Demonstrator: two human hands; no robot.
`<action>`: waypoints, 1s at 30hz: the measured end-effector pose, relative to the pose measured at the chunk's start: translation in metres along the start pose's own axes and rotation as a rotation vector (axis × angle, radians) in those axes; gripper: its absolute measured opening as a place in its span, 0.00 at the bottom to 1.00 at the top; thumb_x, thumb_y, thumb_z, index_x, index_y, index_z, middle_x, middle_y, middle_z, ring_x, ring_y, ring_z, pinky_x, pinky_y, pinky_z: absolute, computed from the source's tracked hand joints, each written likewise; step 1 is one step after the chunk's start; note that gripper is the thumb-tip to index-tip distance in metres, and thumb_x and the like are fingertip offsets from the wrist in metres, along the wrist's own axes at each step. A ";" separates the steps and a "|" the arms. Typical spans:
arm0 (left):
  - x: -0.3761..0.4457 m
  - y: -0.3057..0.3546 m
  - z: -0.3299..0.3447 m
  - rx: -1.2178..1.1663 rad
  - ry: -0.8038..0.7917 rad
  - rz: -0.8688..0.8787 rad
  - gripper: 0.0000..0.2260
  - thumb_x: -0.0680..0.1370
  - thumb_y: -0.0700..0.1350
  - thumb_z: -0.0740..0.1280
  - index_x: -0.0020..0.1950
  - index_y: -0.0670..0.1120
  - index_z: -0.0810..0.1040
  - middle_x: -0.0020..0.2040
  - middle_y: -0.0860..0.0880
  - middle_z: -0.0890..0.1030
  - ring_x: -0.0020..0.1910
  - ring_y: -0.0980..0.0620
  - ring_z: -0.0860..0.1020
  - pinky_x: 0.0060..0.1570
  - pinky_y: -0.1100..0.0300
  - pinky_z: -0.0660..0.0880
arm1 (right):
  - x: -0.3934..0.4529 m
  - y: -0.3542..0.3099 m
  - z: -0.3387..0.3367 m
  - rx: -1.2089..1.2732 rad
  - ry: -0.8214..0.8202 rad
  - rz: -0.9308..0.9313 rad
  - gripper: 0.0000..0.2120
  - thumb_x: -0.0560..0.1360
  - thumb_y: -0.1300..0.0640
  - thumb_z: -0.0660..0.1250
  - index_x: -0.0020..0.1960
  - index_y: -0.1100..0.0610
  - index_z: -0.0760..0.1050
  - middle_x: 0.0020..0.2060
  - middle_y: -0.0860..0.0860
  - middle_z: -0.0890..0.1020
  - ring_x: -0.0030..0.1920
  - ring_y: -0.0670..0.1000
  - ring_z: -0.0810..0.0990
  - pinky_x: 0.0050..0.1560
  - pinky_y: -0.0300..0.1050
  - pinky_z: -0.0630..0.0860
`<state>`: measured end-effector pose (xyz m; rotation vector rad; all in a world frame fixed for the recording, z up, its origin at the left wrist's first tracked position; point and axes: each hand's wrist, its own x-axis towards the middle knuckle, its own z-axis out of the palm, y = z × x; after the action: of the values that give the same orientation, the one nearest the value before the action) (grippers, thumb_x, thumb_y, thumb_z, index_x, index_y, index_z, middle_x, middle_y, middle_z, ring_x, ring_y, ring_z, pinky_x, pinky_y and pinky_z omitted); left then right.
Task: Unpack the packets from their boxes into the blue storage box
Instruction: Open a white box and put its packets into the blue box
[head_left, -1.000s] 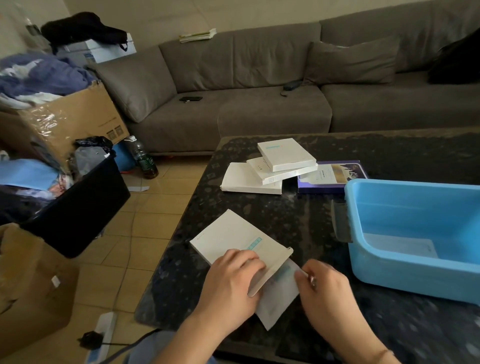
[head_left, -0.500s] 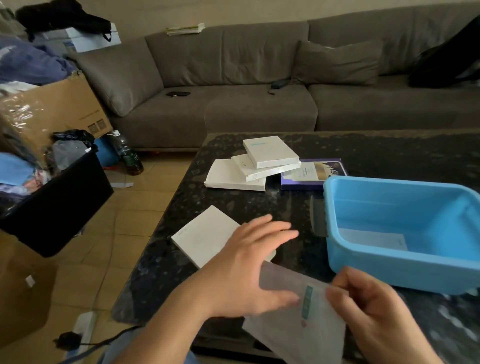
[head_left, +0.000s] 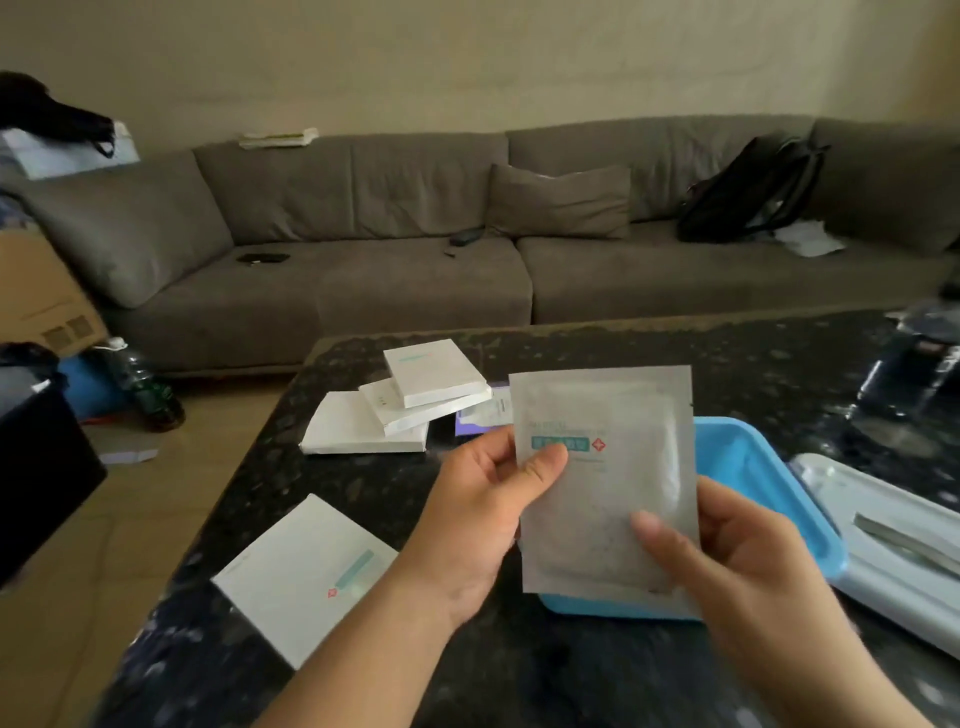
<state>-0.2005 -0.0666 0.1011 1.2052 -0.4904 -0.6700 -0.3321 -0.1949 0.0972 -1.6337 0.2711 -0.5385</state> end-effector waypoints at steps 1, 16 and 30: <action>0.002 0.002 0.003 0.012 -0.021 0.019 0.17 0.72 0.48 0.73 0.60 0.47 0.81 0.57 0.48 0.84 0.58 0.49 0.82 0.58 0.48 0.77 | 0.004 0.000 -0.004 -0.061 0.031 -0.014 0.16 0.68 0.43 0.72 0.49 0.54 0.83 0.43 0.51 0.87 0.46 0.54 0.86 0.44 0.46 0.83; 0.109 0.015 0.016 1.373 -0.305 0.236 0.08 0.76 0.44 0.72 0.52 0.56 0.82 0.44 0.58 0.81 0.44 0.59 0.79 0.48 0.61 0.78 | 0.138 0.012 -0.064 -1.208 -0.641 0.147 0.03 0.75 0.56 0.69 0.49 0.51 0.80 0.41 0.45 0.82 0.41 0.47 0.78 0.41 0.36 0.70; 0.131 -0.030 0.027 2.131 -0.642 0.136 0.11 0.75 0.34 0.64 0.51 0.49 0.78 0.51 0.46 0.77 0.44 0.44 0.75 0.38 0.54 0.70 | 0.141 0.069 -0.072 -1.586 -0.851 0.275 0.16 0.72 0.49 0.72 0.57 0.55 0.79 0.51 0.52 0.83 0.52 0.55 0.81 0.54 0.47 0.78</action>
<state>-0.1313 -0.1831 0.0802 2.8245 -2.0871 -0.1577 -0.2373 -0.3336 0.0598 -3.0560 0.2671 0.8896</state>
